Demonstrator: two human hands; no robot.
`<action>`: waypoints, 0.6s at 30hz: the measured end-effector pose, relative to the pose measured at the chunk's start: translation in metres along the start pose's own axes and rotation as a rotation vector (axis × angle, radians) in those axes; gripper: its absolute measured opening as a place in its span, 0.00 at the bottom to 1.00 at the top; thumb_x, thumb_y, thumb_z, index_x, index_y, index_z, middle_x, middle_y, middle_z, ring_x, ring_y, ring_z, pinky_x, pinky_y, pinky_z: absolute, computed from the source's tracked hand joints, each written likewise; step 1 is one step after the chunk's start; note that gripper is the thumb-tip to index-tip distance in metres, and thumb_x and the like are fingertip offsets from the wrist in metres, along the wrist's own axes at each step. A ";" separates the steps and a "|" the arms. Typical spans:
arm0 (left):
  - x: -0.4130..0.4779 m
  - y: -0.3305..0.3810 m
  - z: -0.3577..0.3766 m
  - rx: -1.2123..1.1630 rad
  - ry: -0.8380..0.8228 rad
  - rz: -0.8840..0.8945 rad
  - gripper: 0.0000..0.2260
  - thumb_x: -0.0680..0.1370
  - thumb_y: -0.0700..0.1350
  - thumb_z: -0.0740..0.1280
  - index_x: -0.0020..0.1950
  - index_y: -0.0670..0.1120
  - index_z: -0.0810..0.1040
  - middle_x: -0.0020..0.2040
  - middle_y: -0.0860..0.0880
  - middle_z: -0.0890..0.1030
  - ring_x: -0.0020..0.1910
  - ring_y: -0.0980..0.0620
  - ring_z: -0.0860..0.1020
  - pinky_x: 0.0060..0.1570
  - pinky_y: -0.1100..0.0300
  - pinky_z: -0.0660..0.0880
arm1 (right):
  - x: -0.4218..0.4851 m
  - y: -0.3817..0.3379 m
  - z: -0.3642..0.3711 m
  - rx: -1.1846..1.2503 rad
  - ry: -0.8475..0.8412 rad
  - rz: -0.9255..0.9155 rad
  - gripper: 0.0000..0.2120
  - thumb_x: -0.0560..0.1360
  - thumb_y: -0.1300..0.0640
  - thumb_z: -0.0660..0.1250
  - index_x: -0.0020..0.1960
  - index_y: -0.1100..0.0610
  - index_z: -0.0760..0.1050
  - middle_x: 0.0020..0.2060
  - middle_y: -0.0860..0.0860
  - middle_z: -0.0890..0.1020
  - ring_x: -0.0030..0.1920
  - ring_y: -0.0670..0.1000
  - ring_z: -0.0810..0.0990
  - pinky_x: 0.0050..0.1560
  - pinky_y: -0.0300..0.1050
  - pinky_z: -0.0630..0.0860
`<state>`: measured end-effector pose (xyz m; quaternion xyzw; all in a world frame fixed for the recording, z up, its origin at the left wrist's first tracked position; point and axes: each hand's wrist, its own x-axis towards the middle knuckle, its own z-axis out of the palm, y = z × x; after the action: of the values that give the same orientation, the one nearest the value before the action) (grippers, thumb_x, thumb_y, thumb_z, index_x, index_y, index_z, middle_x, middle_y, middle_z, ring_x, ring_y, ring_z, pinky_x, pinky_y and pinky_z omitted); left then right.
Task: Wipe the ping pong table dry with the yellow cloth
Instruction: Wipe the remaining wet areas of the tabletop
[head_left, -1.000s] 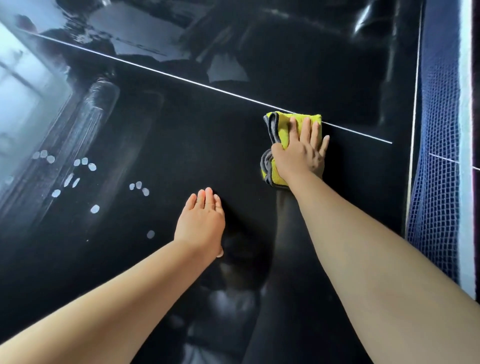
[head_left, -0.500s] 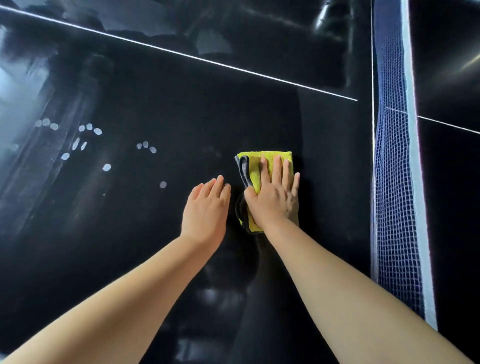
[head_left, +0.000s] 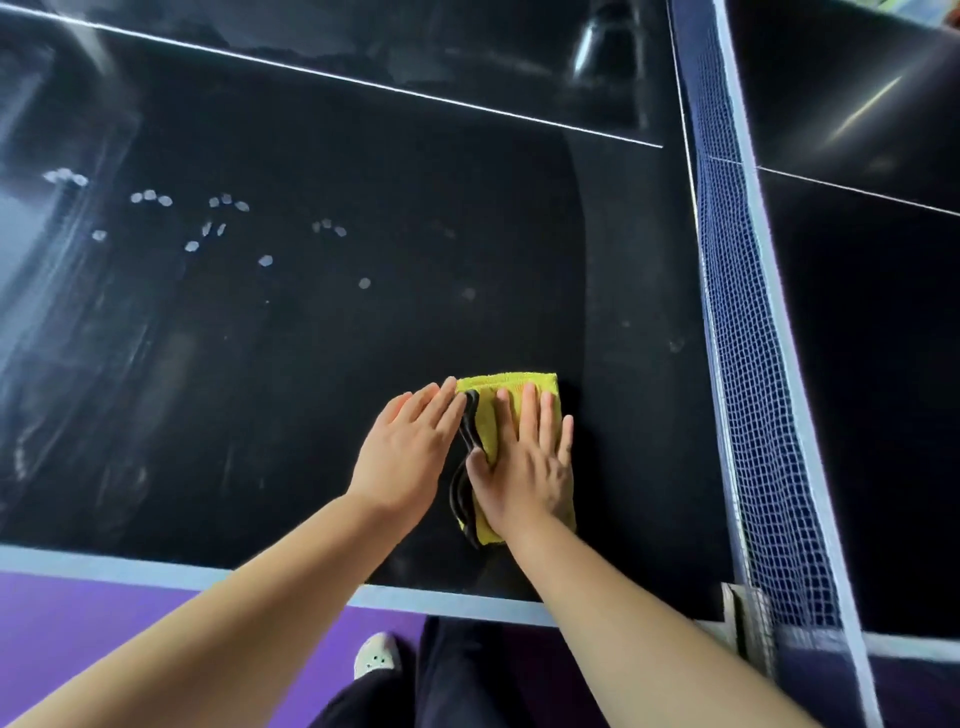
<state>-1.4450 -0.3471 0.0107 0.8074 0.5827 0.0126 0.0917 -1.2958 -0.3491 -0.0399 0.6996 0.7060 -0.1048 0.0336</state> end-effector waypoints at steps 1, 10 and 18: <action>-0.011 0.002 0.002 -0.026 0.014 0.021 0.32 0.69 0.35 0.69 0.73 0.44 0.66 0.73 0.46 0.66 0.69 0.46 0.69 0.67 0.53 0.65 | -0.013 -0.002 0.004 0.003 0.014 0.010 0.36 0.77 0.35 0.44 0.80 0.51 0.48 0.79 0.56 0.52 0.79 0.58 0.48 0.75 0.60 0.41; -0.066 0.029 0.005 -0.141 -0.130 0.176 0.30 0.72 0.37 0.68 0.74 0.47 0.65 0.72 0.48 0.68 0.71 0.47 0.66 0.69 0.55 0.61 | -0.102 0.006 0.016 0.002 0.040 0.029 0.36 0.73 0.39 0.55 0.78 0.53 0.61 0.77 0.57 0.62 0.77 0.59 0.58 0.73 0.62 0.49; -0.045 0.051 0.013 -0.163 -0.219 0.178 0.29 0.81 0.45 0.57 0.78 0.52 0.46 0.78 0.52 0.50 0.76 0.53 0.50 0.73 0.60 0.44 | -0.098 0.016 0.012 0.021 0.049 0.056 0.35 0.73 0.40 0.55 0.76 0.55 0.66 0.76 0.57 0.65 0.77 0.57 0.57 0.73 0.62 0.52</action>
<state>-1.4101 -0.4071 0.0100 0.8422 0.4925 -0.0201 0.2185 -1.2793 -0.4473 -0.0346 0.7218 0.6855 -0.0942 0.0120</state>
